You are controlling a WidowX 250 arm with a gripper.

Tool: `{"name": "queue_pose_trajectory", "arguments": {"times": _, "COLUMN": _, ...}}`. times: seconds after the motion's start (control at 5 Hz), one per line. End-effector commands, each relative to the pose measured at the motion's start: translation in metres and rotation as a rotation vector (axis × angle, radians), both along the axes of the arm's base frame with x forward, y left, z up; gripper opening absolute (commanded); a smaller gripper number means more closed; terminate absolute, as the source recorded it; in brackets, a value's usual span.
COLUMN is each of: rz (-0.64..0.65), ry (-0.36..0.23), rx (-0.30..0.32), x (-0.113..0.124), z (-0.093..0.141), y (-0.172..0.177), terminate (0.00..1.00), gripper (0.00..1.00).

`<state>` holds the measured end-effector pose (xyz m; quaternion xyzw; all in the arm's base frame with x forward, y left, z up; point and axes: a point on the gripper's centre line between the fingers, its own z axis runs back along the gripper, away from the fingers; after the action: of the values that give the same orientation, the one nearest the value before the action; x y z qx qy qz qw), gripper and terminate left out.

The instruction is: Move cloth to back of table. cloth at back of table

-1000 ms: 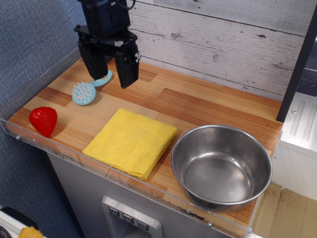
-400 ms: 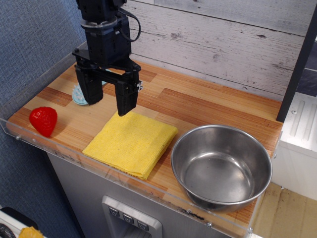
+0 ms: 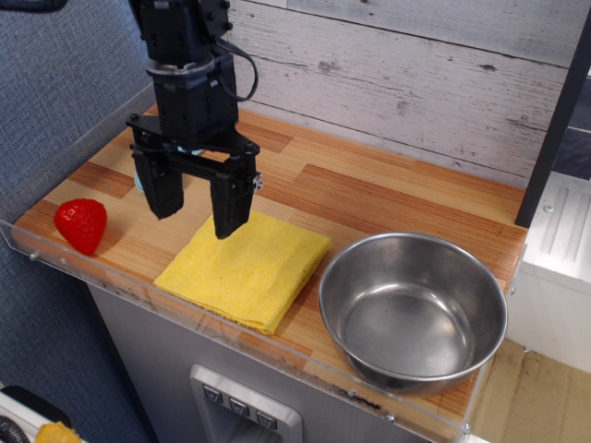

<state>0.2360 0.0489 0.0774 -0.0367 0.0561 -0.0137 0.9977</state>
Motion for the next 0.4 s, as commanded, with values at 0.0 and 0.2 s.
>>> {"name": "queue_pose_trajectory", "arguments": {"times": 0.0, "rz": -0.085, "ry": -0.153, "rx": 0.089, "x": -0.0014, "z": 0.0088, "y": -0.0008, "terminate": 0.0, "gripper": 1.0}}
{"name": "queue_pose_trajectory", "arguments": {"times": 0.2, "rz": -0.102, "ry": -0.192, "rx": 0.094, "x": -0.001, "z": 0.0043, "y": -0.0012, "terminate": 0.0, "gripper": 1.0}}
